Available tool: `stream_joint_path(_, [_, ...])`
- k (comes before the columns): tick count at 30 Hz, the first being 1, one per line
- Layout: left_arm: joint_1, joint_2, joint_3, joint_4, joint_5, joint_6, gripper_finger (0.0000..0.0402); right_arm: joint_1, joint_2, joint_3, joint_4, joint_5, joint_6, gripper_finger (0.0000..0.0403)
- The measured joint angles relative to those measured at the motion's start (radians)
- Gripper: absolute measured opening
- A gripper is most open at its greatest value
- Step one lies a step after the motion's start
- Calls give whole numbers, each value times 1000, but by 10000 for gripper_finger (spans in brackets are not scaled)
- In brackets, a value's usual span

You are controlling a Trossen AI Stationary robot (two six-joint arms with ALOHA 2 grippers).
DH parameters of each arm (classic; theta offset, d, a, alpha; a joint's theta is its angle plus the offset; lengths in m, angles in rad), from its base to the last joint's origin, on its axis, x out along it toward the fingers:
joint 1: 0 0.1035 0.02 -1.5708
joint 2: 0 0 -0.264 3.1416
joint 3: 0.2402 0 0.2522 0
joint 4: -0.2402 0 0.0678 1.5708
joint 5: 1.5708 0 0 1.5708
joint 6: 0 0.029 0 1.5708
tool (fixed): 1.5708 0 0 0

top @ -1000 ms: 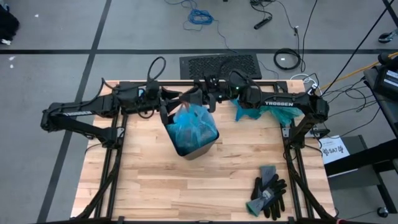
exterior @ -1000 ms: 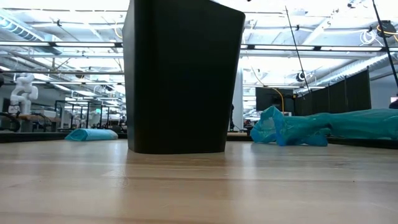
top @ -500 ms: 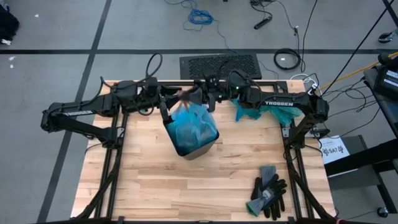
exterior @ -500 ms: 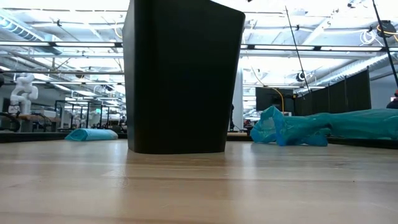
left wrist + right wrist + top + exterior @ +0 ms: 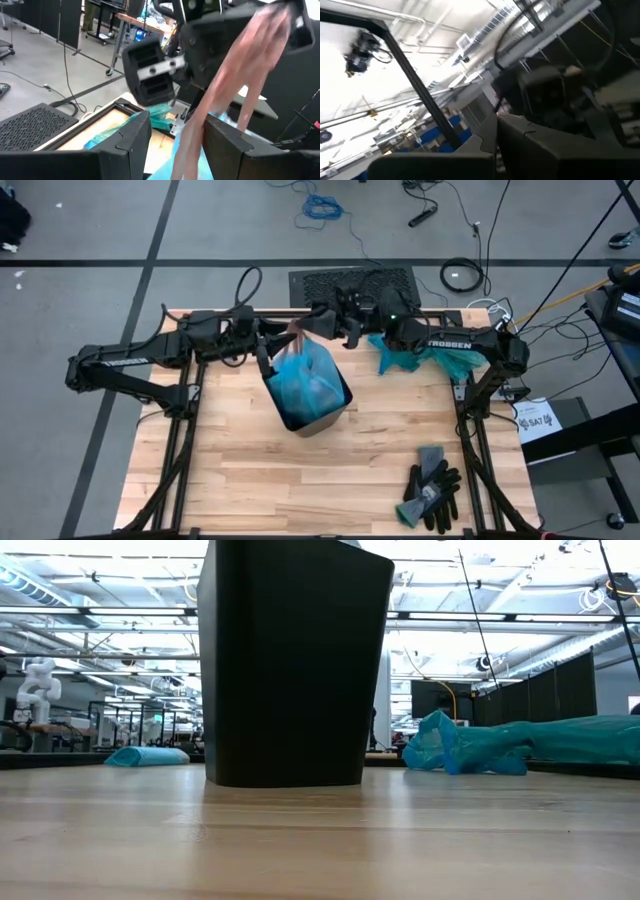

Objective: Place trash/remove bag and relplace
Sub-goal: Remove the blue trash bag from the trash bin

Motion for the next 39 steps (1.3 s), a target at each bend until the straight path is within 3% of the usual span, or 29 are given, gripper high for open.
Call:
stream_joint_path(15, [0, 76, 1, 23, -14, 0, 169, 43, 2, 19, 48, 66, -3, 0])
stream_joint_path(22, [0, 129, 5, 11, -15, -77, 169, 49, 5, 144, 18, 41, -73, 0])
stream_joint_path(31, [0, 132, 7, 12, -14, -84, 169, 49, 6, 368, -204, 21, -238, 0])
stream_joint_path(39, [0, 133, 5, -19, -9, -113, 169, 49, 7, 447, -256, 52, -344, 0])
